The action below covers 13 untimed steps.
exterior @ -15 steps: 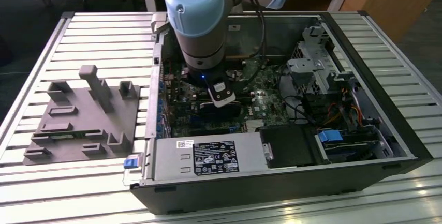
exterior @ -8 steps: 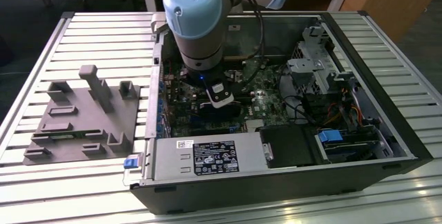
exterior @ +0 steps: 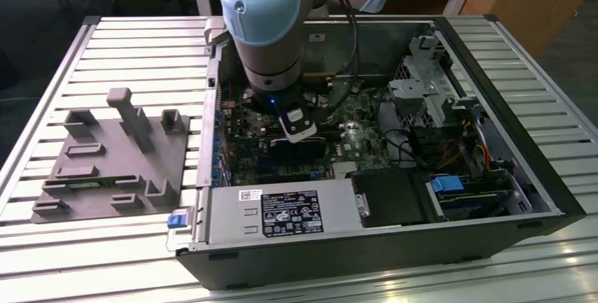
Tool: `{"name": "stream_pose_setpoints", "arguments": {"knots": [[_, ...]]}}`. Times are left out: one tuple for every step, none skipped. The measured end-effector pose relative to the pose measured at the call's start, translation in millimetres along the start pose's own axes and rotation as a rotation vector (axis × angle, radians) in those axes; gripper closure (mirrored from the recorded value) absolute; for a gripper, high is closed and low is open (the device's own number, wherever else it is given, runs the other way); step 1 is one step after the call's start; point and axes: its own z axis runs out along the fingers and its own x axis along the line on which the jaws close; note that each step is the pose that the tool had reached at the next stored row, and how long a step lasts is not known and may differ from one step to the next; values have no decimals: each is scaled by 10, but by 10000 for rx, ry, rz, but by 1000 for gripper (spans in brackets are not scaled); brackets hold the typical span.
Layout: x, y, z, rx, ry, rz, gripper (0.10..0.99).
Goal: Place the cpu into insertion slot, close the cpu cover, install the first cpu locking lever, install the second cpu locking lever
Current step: 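Install the second cpu locking lever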
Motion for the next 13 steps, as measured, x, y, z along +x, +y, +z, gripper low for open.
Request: {"name": "stream_pose_setpoints", "arguments": {"knots": [[-2,8,-24,0,0,0,984],[-3,18,-53,-1,-1,1,984],[-5,29,-88,1,0,0,984],[-7,41,-121,1,0,0,984],[-9,53,-156,0,0,0,984],[-11,63,-188,1,0,0,984],[-13,74,-220,2,0,1,984],[-15,86,-255,0,0,0,984],[-18,100,-297,1,0,0,984],[-20,113,-336,1,0,0,984],[-22,125,-369,1,0,0,984],[-24,132,-392,7,0,-2,984],[-25,136,-401,44,-10,-1,984]]}}
